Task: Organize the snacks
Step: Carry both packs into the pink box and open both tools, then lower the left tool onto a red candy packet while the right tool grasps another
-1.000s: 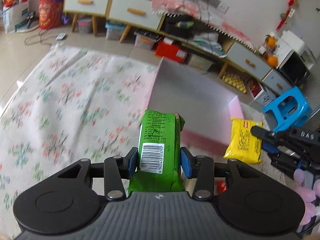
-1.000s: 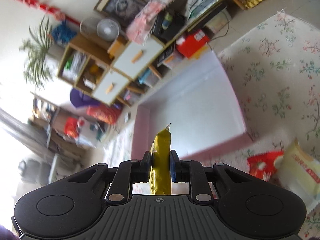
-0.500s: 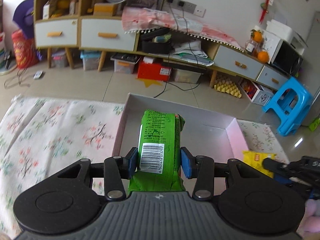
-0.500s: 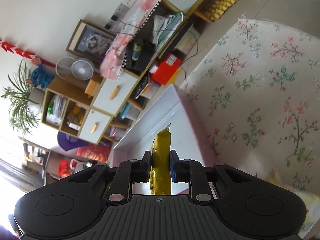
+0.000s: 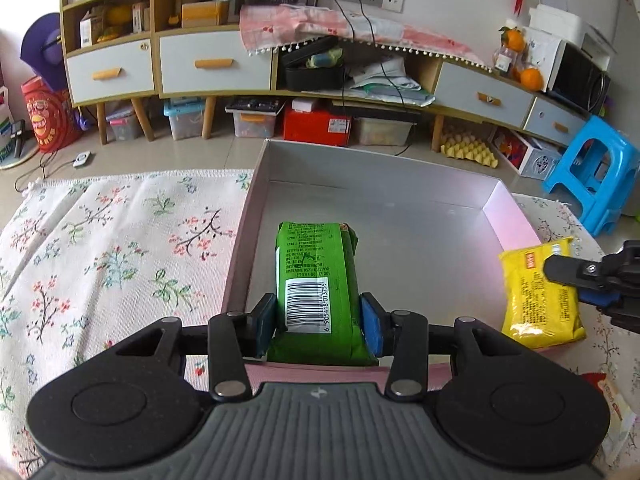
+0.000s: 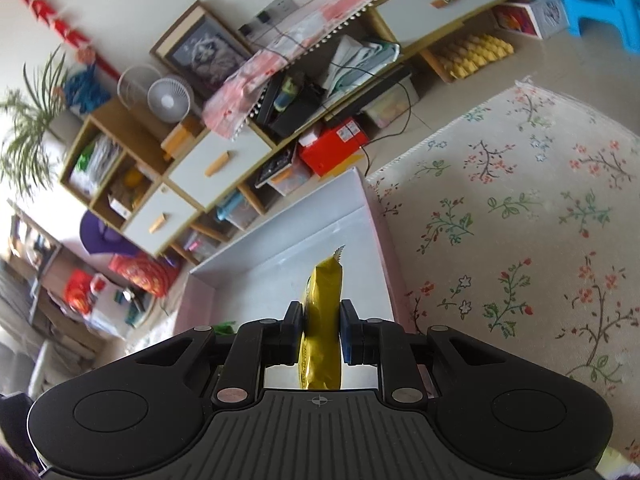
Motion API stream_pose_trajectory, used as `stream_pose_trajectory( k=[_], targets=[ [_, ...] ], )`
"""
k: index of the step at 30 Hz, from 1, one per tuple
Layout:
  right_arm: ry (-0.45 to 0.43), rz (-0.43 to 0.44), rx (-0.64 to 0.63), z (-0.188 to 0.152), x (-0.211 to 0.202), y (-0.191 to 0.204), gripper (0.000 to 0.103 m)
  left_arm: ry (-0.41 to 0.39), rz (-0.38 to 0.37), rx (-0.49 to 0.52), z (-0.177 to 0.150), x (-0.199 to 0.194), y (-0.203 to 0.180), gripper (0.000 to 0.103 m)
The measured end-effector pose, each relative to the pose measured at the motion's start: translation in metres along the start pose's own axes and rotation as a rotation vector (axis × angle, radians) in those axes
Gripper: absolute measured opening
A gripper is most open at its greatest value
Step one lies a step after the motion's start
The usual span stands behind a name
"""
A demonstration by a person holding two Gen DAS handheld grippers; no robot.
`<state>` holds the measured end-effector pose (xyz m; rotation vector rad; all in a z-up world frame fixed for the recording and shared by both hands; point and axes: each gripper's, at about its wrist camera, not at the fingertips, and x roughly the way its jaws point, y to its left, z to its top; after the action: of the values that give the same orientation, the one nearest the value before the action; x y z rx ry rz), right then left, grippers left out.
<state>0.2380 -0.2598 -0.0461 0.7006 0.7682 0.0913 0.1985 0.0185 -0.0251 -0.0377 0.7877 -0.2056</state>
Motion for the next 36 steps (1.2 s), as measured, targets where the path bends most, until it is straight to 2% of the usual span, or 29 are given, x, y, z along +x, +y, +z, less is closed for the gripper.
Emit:
stream_pose_trajectory(
  k=[7,15,20,21,22,23,24,27,28,31,33,36],
  targets=[
    [0.122,-0.061,-0.065,-0.007,0.008,0.009,0.019,0.068,-0.008,-0.016,-0.003,-0.004,0.004,0.041],
    [0.140,-0.063,-0.106,-0.007,0.003,0.014,0.019,0.161,-0.001,-0.067,-0.009,-0.014,0.005,0.041],
    [0.135,-0.040,-0.117,-0.007,-0.003,0.018,0.022,0.137,-0.002,-0.044,-0.011,-0.014,0.006,0.042],
    [0.136,-0.033,-0.123,-0.006,-0.004,0.019,0.022,0.126,-0.001,-0.038,-0.012,-0.016,0.005,0.045],
    [0.137,-0.026,-0.127,-0.006,-0.006,0.021,0.023,0.119,-0.001,-0.031,-0.011,-0.016,0.004,0.054],
    [0.137,-0.021,-0.129,-0.005,-0.009,0.022,0.028,0.110,0.002,-0.026,-0.011,-0.018,0.003,0.059],
    [0.136,-0.019,-0.130,-0.004,-0.012,0.023,0.035,0.097,0.008,-0.021,-0.010,-0.020,0.001,0.069],
    [0.124,-0.010,-0.141,-0.002,-0.022,0.026,0.048,0.078,0.015,-0.003,-0.006,-0.027,-0.004,0.079],
    [0.122,-0.007,-0.145,-0.001,-0.025,0.027,0.051,0.076,0.016,0.000,-0.005,-0.029,-0.005,0.086],
    [0.118,-0.003,-0.161,0.001,-0.036,0.031,0.062,0.062,0.017,0.010,-0.005,-0.038,-0.007,0.093],
    [0.114,-0.001,-0.180,0.001,-0.045,0.035,0.073,0.062,0.018,0.014,-0.006,-0.044,-0.009,0.098],
    [0.114,-0.003,-0.214,0.000,-0.057,0.041,0.078,0.061,0.027,0.013,-0.009,-0.052,-0.010,0.101]
  ],
)
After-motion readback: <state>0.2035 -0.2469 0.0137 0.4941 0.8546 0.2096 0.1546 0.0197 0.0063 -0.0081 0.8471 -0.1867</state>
